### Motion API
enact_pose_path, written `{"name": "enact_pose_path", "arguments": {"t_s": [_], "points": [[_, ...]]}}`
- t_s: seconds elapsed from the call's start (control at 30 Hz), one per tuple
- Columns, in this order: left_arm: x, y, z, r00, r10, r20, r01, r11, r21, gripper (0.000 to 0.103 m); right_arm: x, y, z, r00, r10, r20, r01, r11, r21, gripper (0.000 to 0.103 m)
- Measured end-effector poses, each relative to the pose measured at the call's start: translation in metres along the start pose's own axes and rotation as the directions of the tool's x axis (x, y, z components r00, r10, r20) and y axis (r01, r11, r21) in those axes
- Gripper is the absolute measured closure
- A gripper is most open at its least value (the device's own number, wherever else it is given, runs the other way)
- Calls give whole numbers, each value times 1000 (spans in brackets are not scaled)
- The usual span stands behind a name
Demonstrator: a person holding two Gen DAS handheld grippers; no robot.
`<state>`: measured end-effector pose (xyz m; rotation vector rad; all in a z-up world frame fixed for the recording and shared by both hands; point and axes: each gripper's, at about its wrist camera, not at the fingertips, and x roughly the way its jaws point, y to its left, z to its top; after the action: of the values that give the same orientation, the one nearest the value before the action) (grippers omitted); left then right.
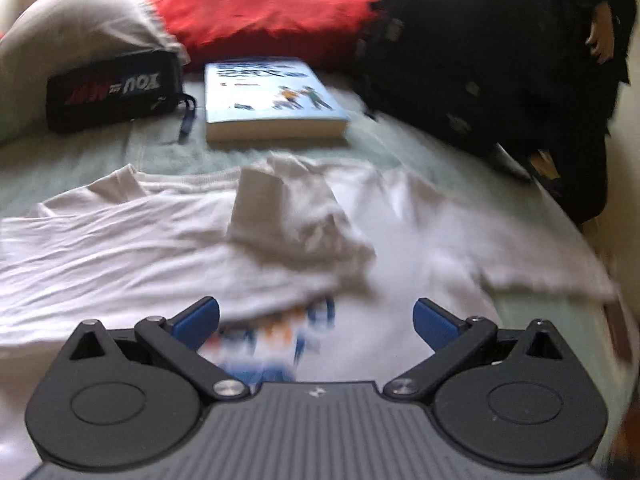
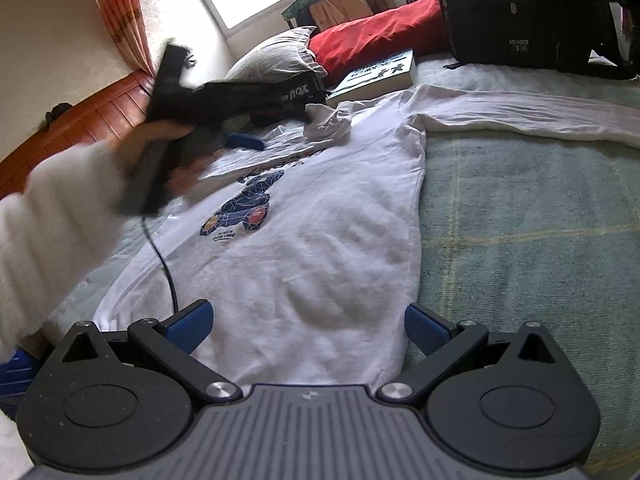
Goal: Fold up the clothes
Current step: 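Open the left gripper to release the cuff on the body, then press the folded sleeve flat near the collar with the right gripper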
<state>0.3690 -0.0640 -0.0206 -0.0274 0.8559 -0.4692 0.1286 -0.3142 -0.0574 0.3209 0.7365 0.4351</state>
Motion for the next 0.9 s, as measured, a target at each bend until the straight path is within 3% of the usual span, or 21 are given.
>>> {"name": "enact_pose_path", "arguments": {"t_s": [0.13,0.33,0.4,0.47,0.57,0.73,0.83,0.9], "points": [[-41,-2,-34,1000,-18,-1,19,990,140,1,6,4,26,1000,-8,-1,7,999,-45,0],[-88,-14,-79,999,-32,41,19,953,302,1,28,7,87,999,-3,39,7,992,-124,0],[-96,-18,-90,997,-6,82,-23,936,351,1,49,5,116,999,-2,34,6,991,-134,4],[-103,-19,-99,992,17,121,-63,920,386,1,78,2,145,1000,1,11,0,992,-128,17],[-107,-13,-108,988,34,153,-91,919,384,1,128,-10,180,1000,-13,-18,11,995,-97,34],[-106,7,-114,988,18,155,-64,954,291,1,205,-28,214,998,-38,-44,36,998,-57,37],[-104,14,-117,986,19,163,-61,964,257,1,235,-32,220,997,-49,-55,45,997,-66,37],[-102,17,-118,986,20,163,-59,968,242,1,249,-34,222,997,-61,-57,57,995,-79,43]]}}
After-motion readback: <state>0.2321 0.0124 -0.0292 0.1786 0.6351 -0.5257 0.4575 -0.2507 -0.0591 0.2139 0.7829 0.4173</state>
